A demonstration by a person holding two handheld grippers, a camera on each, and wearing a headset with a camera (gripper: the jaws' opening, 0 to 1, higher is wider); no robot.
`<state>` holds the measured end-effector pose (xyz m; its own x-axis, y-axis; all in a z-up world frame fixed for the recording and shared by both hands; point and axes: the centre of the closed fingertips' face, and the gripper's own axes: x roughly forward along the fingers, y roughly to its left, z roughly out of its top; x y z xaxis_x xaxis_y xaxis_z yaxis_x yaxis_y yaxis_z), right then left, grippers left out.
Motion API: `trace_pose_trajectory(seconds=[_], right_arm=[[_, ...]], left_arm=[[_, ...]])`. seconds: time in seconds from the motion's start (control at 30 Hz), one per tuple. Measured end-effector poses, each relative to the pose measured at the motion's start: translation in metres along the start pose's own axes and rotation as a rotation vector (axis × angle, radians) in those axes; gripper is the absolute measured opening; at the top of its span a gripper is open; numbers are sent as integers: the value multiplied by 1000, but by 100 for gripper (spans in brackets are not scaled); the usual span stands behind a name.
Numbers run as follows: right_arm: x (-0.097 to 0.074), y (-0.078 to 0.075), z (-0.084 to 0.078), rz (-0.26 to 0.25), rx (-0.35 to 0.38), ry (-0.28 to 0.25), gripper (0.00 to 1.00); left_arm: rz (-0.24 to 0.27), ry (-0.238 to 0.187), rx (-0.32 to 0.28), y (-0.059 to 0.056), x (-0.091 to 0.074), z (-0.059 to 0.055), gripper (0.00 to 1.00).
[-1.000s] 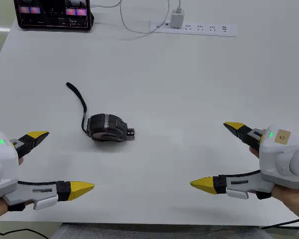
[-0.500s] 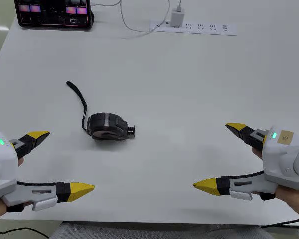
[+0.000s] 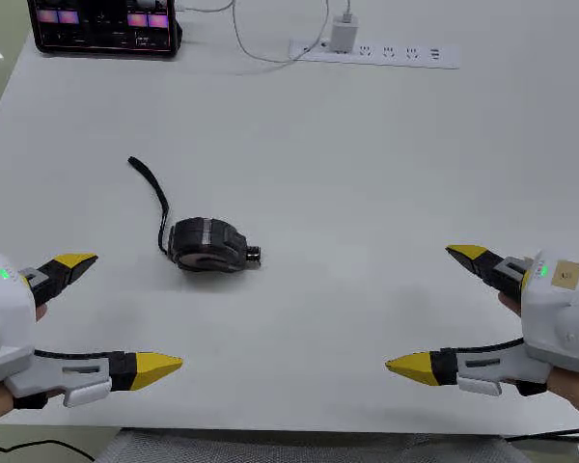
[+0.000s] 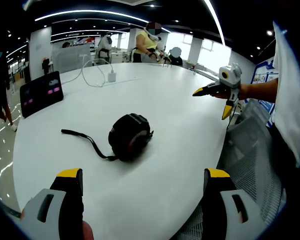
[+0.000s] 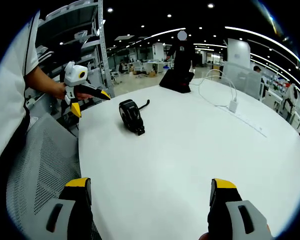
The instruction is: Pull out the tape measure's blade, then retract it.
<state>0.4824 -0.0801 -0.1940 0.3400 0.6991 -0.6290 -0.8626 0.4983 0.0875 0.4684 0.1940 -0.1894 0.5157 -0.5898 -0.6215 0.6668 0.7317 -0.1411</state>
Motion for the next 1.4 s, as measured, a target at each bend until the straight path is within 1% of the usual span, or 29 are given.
trace_pose_trajectory(seconds=[0.17,0.43,0.5,0.57,0.63,0.73,0.77,0.83,0.87,0.9,0.93,0.97,1.0,1.03,1.1,1.17,1.3,1.4], right_arm=[[1,0,-2,2,-9,8,97],[1,0,0,1,1,3,97],[1,0,0,1,6,0,97],[0,0,0,-1,8,0,97],[-1,-1,-1,-1,10,0,97],[-1,-1,-2,-2,12,1,97],[-1,-1,-2,-2,12,0,97],[-1,0,-2,0,13,2,97],[-1,0,-2,1,12,1,97],[-1,1,-2,2,13,1,97],[-1,1,-2,2,13,1,97],[-1,1,-2,2,14,1,97],[0,1,-2,2,15,0,97],[0,1,-2,4,15,0,97],[0,1,-2,3,13,1,97],[0,1,-2,3,14,1,97],[0,1,-3,3,15,1,97],[0,1,-3,3,15,1,97]], left_arm=[[0,4,3,0,0,-1,99],[-4,1,8,0,1,1,98],[-6,6,6,0,1,0,97],[-2,2,20,1,1,1,96],[13,-6,21,3,0,3,97],[18,-7,5,5,-1,3,99],[2,-6,-8,3,-1,2,98],[11,-7,0,4,-1,2,99],[-13,0,-15,-1,0,0,99],[2,-11,-8,2,0,2,99],[-2,-15,-14,1,0,3,98],[-7,-3,-17,0,0,2,97],[-3,-7,-11,1,0,2,98],[-9,-7,-16,0,0,2,96],[3,-14,-18,2,0,3,99],[1,-16,-22,2,0,4,99],[-10,-12,-18,0,0,4,99],[-9,-19,-20,0,0,5,99]])
